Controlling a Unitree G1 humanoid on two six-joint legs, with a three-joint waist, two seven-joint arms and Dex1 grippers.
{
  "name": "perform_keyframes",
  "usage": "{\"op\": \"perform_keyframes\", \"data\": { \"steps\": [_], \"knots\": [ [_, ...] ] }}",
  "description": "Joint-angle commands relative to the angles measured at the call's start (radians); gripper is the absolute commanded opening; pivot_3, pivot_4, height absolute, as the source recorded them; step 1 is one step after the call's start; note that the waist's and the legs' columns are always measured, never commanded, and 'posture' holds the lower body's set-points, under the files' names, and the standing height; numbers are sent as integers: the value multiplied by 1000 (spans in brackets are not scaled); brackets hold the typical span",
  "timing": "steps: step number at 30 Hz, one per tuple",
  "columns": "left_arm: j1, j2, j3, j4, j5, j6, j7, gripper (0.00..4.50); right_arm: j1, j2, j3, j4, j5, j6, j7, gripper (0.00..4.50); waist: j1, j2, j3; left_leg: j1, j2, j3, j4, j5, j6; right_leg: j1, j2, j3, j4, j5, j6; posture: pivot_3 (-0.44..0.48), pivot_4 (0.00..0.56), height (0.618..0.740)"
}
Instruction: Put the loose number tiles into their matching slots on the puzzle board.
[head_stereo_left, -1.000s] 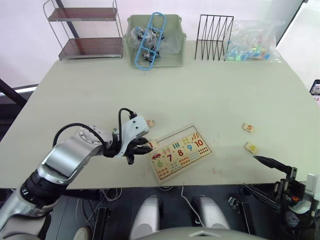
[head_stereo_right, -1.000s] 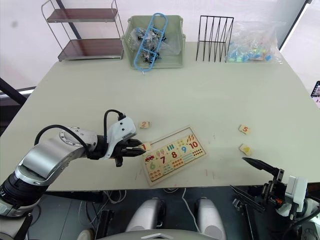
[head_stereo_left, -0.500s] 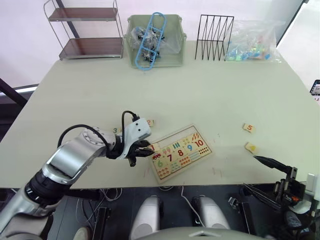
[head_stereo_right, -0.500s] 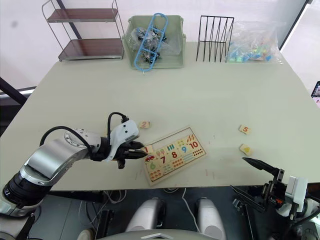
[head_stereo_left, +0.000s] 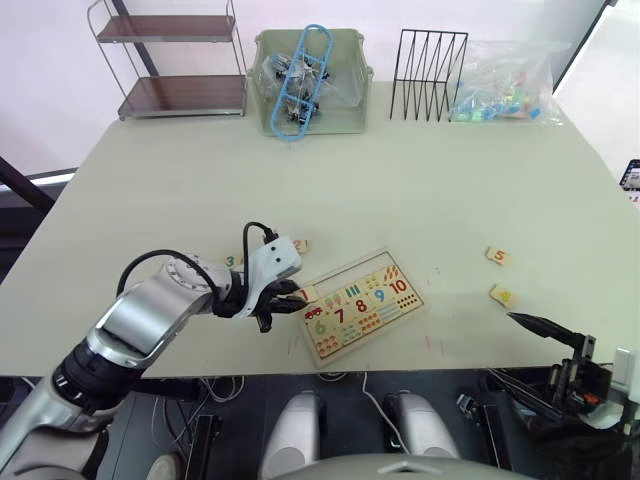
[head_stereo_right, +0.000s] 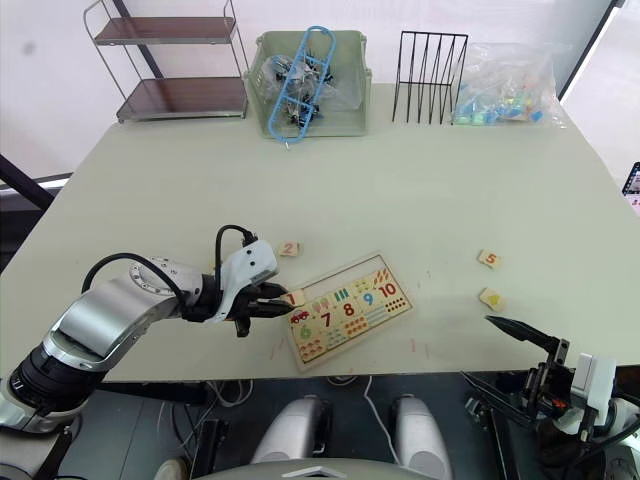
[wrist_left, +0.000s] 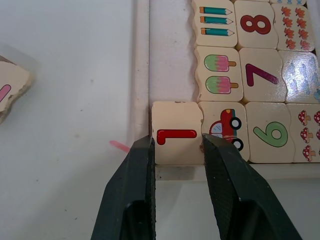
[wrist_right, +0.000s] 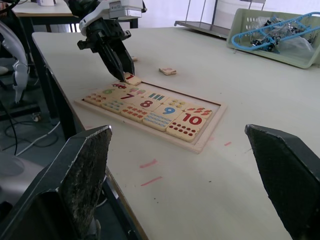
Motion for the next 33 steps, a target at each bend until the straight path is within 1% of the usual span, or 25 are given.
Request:
{"op": "perform_keyframes", "data": {
  "steps": [1,11,13,14,18,19,23,29,33],
  "knots": [
    [-2,-4,-9,-10,6,-19,-9,886,4,-8,-28,-27,13,-18,-3,4500,0,0,0,0,0,0,0,0,0,0,0,0,0,0,0,0,150,740],
    [4,-4,-19,1,20,-34,-23,886,11,-8,-28,-30,12,-22,-7,4500,2,0,0,0,0,0,0,0,0,0,0,0,0,0,0,0,150,740],
    [8,-11,-9,-2,7,-29,-27,1938,13,-9,-29,-31,13,-23,-7,4500,2,0,0,0,0,0,0,0,0,0,0,0,0,0,0,0,150,740],
    [9,-15,-3,-5,1,-26,-28,2304,14,-9,-29,-30,13,-24,-7,4500,2,0,0,0,0,0,0,0,0,0,0,0,0,0,0,0,150,740],
    [17,-19,16,-11,-28,-5,-37,4262,16,-13,-29,-31,15,-20,-6,4500,7,0,0,0,0,0,0,0,0,1,0,0,0,0,0,0,150,740],
    [19,-16,17,-13,-30,-4,-39,4448,16,-14,-29,-30,15,-21,-7,4500,9,0,0,0,0,0,0,0,0,1,0,0,0,0,0,0,150,740],
    [16,-7,34,-9,-45,-3,-44,4448,14,-18,-31,-27,17,-22,-6,4500,12,0,0,0,0,0,1,0,0,1,0,0,0,0,0,0,150,740],
    [1,15,68,18,-51,-44,-79,4448,12,-20,-32,-24,20,-20,-4,4500,12,0,0,0,0,0,1,0,0,1,0,0,0,0,0,0,150,740],
    [-6,16,138,47,-82,-79,-111,4448,10,-20,-33,-23,21,-19,-5,4500,15,0,0,0,0,0,1,0,0,1,0,0,0,0,0,0,150,740]
  ]
}}
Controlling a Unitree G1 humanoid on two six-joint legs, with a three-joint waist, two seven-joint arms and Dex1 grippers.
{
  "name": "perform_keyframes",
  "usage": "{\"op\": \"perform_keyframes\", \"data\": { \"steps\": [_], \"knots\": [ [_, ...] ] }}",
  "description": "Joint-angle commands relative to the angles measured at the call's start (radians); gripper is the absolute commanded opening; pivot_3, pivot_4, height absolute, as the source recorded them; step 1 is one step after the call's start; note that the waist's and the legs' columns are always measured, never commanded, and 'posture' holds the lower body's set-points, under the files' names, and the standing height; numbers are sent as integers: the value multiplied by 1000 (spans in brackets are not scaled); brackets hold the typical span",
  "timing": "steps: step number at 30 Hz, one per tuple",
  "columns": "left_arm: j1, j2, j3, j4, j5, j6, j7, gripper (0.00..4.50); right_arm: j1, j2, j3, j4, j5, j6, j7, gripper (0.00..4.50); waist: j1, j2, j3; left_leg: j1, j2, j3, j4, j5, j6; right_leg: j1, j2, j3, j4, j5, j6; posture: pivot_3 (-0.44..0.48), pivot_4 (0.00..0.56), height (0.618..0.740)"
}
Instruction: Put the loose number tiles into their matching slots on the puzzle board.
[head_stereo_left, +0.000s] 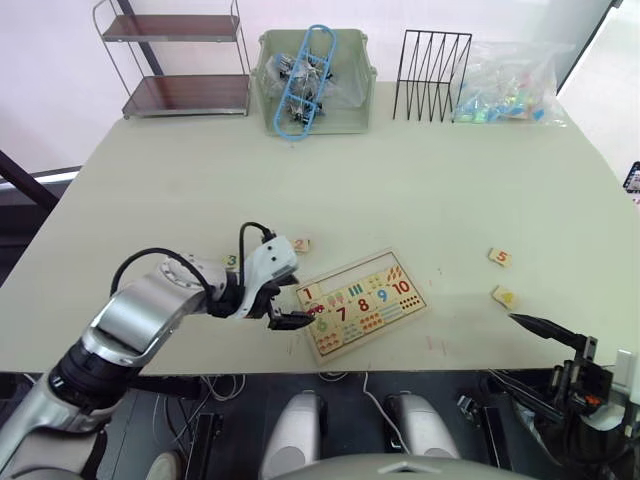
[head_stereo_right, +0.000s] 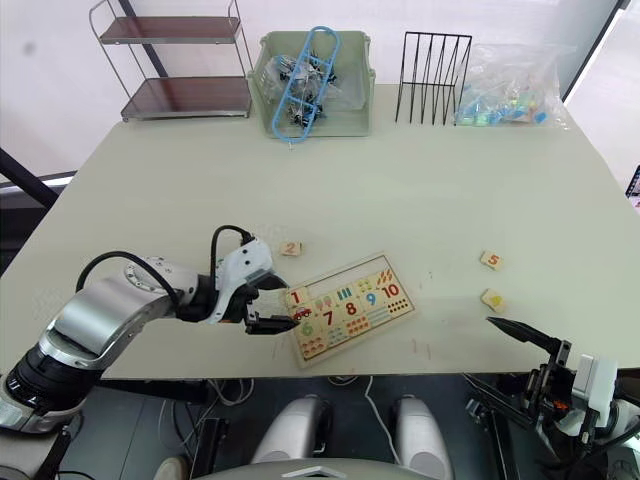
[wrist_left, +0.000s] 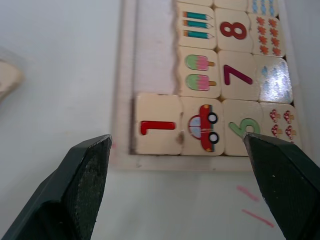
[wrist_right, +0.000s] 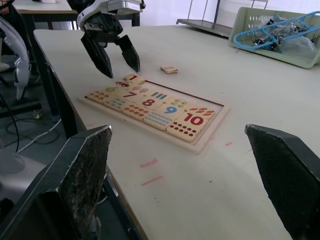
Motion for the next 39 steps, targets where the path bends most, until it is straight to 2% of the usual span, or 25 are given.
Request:
{"op": "perform_keyframes", "data": {
  "steps": [1,7,8,9,11,12,14,17,18,32,37,39],
  "knots": [
    [-16,10,78,7,-31,-43,-31,4448,0,-10,-32,-22,21,-10,-1,4500,1,0,0,0,0,0,0,0,0,0,0,0,0,0,0,0,150,740],
    [-40,-19,117,46,-52,-101,-53,4448,-4,-12,-33,-20,21,-9,0,4500,1,0,0,0,0,0,0,0,0,0,0,0,0,0,0,0,150,740],
    [-41,-26,119,55,-49,-120,-54,4055,-5,-12,-33,-19,21,-9,0,4500,1,0,0,0,0,0,0,0,0,0,0,0,0,0,0,0,150,740],
    [-38,-34,121,64,-43,-148,-55,3917,-5,-12,-33,-20,22,-9,0,4500,1,0,0,0,0,0,0,0,0,0,0,0,0,0,0,0,150,740],
    [-23,-41,118,78,-32,-206,-71,3364,-6,-12,-34,-19,21,-9,-1,4500,1,0,0,0,0,1,0,0,0,0,0,0,0,0,0,0,150,740],
    [-16,-42,117,82,-34,-220,-80,2632,-6,-12,-34,-20,21,-9,-1,4500,1,0,0,0,0,1,0,0,0,0,0,0,0,1,-1,0,150,740],
    [-5,-50,117,95,-48,-223,-91,1975,-6,-12,-34,-20,21,-9,-1,4500,0,0,0,0,0,1,0,0,0,0,0,0,0,1,-2,0,150,740],
    [18,-54,98,114,-25,-282,-109,384,-6,-12,-33,-22,20,-9,-3,4500,1,0,0,0,0,1,0,0,0,0,0,0,0,1,-2,0,150,740],
    [25,-59,94,120,-21,-294,-111,85,-4,-12,-34,-23,20,-9,-3,4500,1,0,0,0,0,1,0,0,0,0,0,0,0,1,-2,0,150,740],
    [92,-116,-1,217,120,-468,-125,85,18,-11,-45,-32,24,-13,0,4500,2,0,0,0,0,2,0,0,0,0,0,0,0,1,-2,0,150,740],
    [113,-120,6,233,137,-494,-128,85,22,-11,-49,-39,24,-7,1,4500,2,0,0,0,0,1,0,0,0,0,0,0,0,1,-2,0,150,740],
    [108,-142,37,218,100,-474,-113,85,21,-10,-45,-42,24,-4,-1,4500,2,0,0,0,0,1,0,0,0,0,0,0,0,1,-2,0,150,740]
  ]
}}
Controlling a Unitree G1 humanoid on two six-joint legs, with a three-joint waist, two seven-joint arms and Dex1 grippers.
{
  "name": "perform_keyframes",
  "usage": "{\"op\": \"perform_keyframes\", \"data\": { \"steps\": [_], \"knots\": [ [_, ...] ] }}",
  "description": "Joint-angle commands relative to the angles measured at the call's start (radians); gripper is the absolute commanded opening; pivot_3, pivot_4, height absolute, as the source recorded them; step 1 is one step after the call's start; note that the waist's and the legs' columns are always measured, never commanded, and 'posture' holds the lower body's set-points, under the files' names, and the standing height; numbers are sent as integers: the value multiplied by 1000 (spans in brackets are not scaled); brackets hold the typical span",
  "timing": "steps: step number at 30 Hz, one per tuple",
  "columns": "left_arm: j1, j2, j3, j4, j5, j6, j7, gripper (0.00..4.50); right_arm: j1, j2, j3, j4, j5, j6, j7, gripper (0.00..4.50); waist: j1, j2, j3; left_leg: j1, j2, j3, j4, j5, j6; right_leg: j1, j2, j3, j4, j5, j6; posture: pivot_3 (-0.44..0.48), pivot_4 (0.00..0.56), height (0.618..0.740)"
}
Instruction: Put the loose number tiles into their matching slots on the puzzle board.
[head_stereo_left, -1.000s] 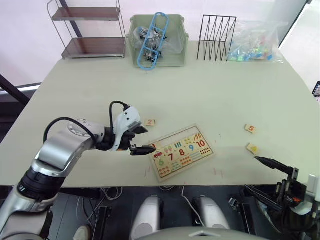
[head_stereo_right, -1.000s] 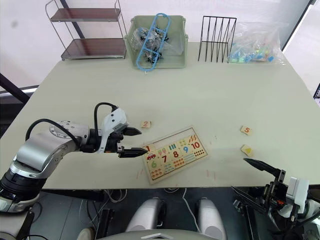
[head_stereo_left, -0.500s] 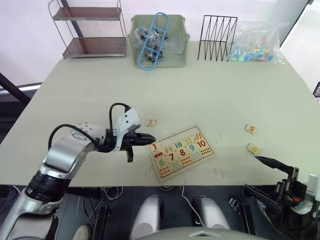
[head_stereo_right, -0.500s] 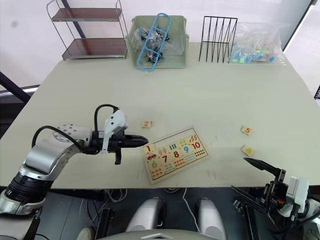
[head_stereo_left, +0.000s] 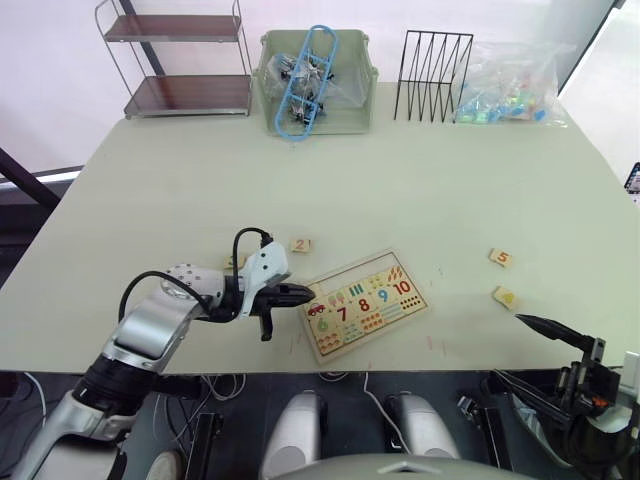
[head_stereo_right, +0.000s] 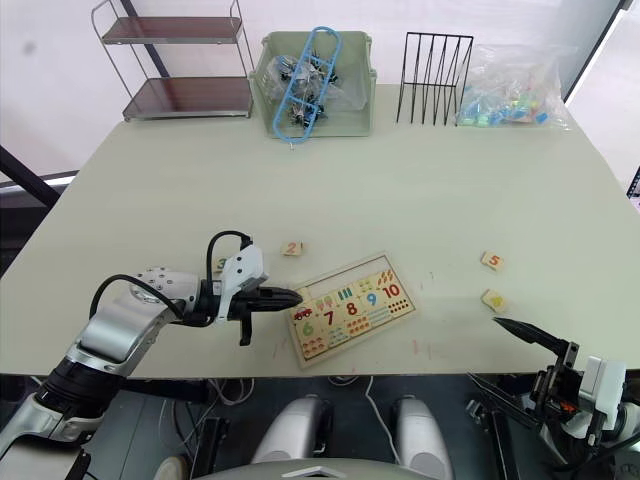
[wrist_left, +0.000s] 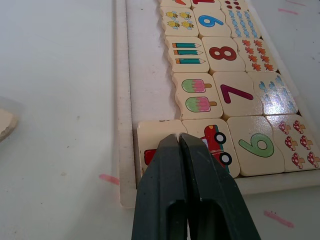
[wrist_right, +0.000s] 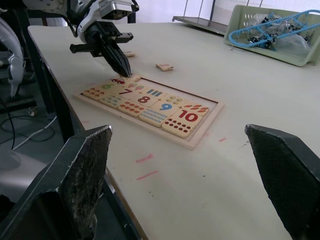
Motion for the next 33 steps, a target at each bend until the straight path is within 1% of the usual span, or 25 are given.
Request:
{"op": "perform_keyframes", "data": {
  "steps": [1,3,5,7,9,12,15,16,18,19,24,29,31,32,33],
  "knots": [
    [-2,-33,52,-24,-45,26,19,85,5,-6,-15,-42,20,-1,-4,4500,0,0,0,0,0,0,0,0,0,0,0,0,0,0,0,0,150,740],
    [-2,-50,98,-50,-82,33,33,85,2,-1,-11,-43,22,3,-11,4500,0,0,0,0,0,0,0,0,0,0,0,0,0,0,0,0,150,740],
    [9,-45,129,-71,-98,45,37,85,-1,3,-15,-40,28,9,-20,4500,0,0,0,0,2,-1,0,0,0,0,0,0,0,0,0,0,150,740],
    [26,-32,151,-77,-74,22,57,85,-7,4,-19,-35,35,20,-29,4500,-2,0,0,0,2,-1,0,0,0,0,0,0,0,0,0,0,150,740],
    [55,-34,195,-99,-75,-11,76,85,-19,2,-25,-25,52,36,-36,4500,-2,0,0,0,3,-1,0,0,0,0,0,0,0,0,0,0,150,740],
    [107,-26,273,-138,-129,76,114,85,-56,-9,-47,12,72,65,-56,4500,-1,0,0,0,3,-1,0,0,0,0,0,0,0,0,0,0,150,740],
    [164,-37,327,-181,-143,83,153,85,-80,-20,-77,50,87,81,-54,4500,-1,1,0,0,4,-1,0,0,0,0,0,0,0,0,0,0,150,740],
    [180,-42,348,-190,-169,98,155,85,-85,-23,-84,59,86,83,-52,4500,0,1,0,0,4,-1,0,0,0,0,0,0,0,0,0,0,150,740],
    [229,-75,406,-218,-240,91,147,85,-99,-28,-101,82,86,90,-54,4500,1,1,0,0,4,-1,0,0,0,0,0,0,0,0,0,0,150,740],
    [261,-87,428,-224,-248,80,156,85,-107,-30,-106,93,83,92,-60,4500,1,1,0,0,4,-1,0,0,0,0,0,0,0,0,0,0,150,740],
    [371,-169,506,-271,-256,10,233,85,-131,-44,-129,140,80,100,-43,4500,0,1,0,0,4,-1,0,0,0,0,0,0,0,0,0,0,150,740],
    [462,-193,559,-277,-226,-50,273,85,-152,-73,-171,198,84,112,-31,4500,0,1,0,0,4,1,0,0,0,0,0,0,0,0,0,0,150,740],
    [489,-206,582,-260,-224,-95,271,596,-158,-82,-187,225,72,110,-36,4500,1,1,0,0,4,2,0,0,0,0,0,0,0,0,0,0,150,740],
    [505,-210,592,-250,-220,-111,272,648,-158,-88,-194,239,65,115,-44,4500,1,1,0,0,4,2,0,0,0,0,0,0,0,0,0,0,150,740],
    [520,-213,602,-237,-216,-128,270,1202,-156,-96,-200,249,61,127,-50,4500,1,1,0,0,4,3,0,0,0,0,0,0,0,0,0,0,150,740]
  ]
}}
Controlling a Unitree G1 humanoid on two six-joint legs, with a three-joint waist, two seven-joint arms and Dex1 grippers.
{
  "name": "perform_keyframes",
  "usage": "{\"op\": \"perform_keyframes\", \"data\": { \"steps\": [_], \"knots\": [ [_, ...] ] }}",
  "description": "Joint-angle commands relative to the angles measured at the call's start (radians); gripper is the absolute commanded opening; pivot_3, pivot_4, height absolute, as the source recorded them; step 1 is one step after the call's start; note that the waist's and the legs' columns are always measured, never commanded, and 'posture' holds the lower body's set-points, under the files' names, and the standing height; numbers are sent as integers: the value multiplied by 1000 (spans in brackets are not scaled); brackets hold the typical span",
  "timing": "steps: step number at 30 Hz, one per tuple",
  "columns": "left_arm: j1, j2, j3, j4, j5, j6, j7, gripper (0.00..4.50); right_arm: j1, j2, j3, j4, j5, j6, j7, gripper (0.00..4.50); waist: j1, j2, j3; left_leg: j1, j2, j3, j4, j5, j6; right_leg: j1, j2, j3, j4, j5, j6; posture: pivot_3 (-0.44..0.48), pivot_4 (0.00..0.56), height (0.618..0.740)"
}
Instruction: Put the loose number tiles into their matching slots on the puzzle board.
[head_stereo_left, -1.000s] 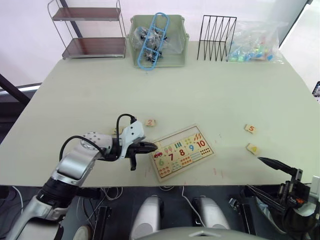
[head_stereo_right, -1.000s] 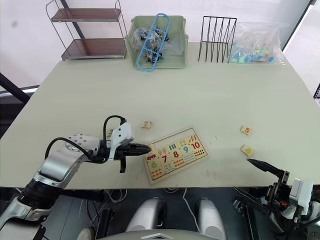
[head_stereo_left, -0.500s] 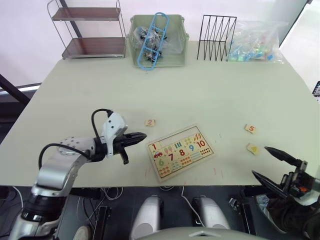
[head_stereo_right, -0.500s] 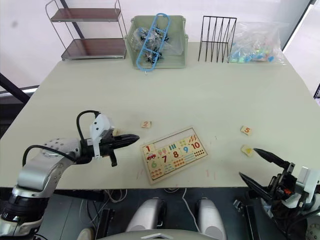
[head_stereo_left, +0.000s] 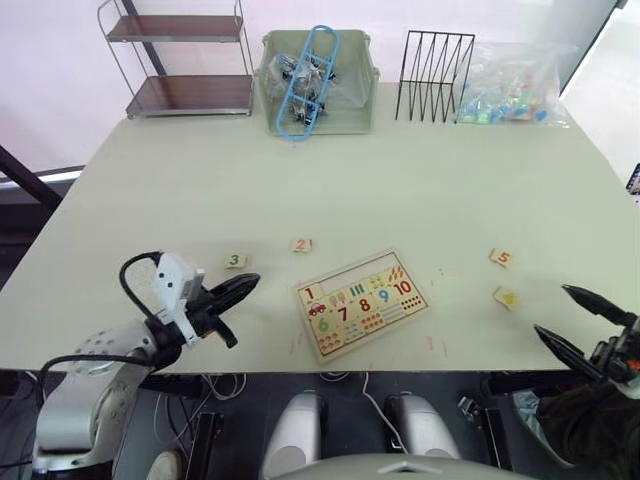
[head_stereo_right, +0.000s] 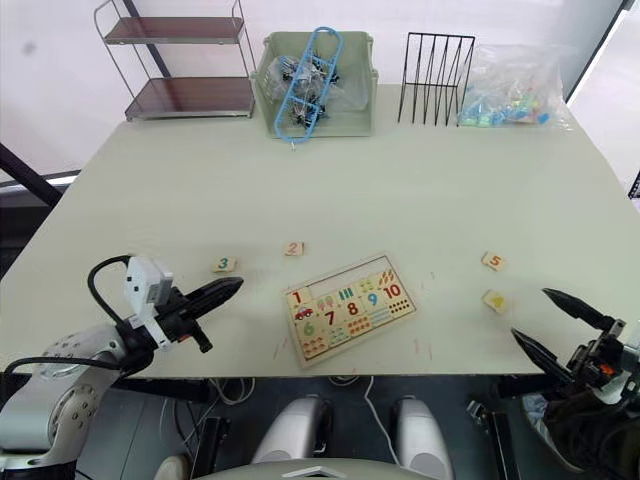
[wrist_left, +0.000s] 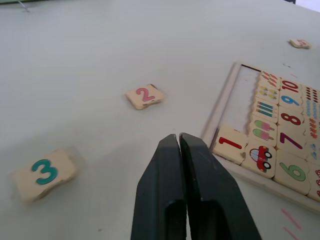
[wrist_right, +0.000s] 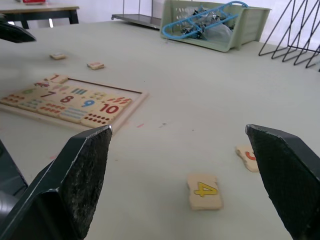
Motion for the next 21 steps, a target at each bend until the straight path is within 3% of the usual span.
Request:
{"op": "perform_keyframes", "data": {
  "steps": [1,3,6,7,12,21],
  "knots": [
    [42,-7,52,14,17,-81,1,1648,6,-31,-54,27,0,22,-8,4500,0,0,0,0,0,0,0,0,0,0,0,0,0,0,0,0,150,740],
    [63,3,76,67,29,-120,-15,2484,14,-36,-62,27,-7,28,-16,4500,0,0,0,0,0,0,0,0,0,0,0,0,0,0,0,0,150,740],
    [79,25,96,138,50,-179,-46,4088,19,-36,-73,30,-6,31,-17,4500,-1,0,0,0,0,0,0,0,0,0,0,0,0,0,0,0,150,740],
    [90,47,113,180,65,-218,-78,4297,19,-39,-79,58,-15,17,-3,4500,-1,0,0,0,0,0,0,0,0,0,0,0,0,-1,1,0,150,740],
    [86,92,152,276,61,-267,-124,4421,-6,-52,-96,179,-50,-37,36,4500,1,-1,-1,0,1,1,0,0,0,0,0,0,-1,-1,2,0,150,740],
    [78,99,142,343,74,-327,-154,4421,-9,-46,-65,223,-95,-59,59,4500,-1,0,-1,0,1,1,0,0,0,0,0,0,-1,-1,1,0,150,740]
  ]
}}
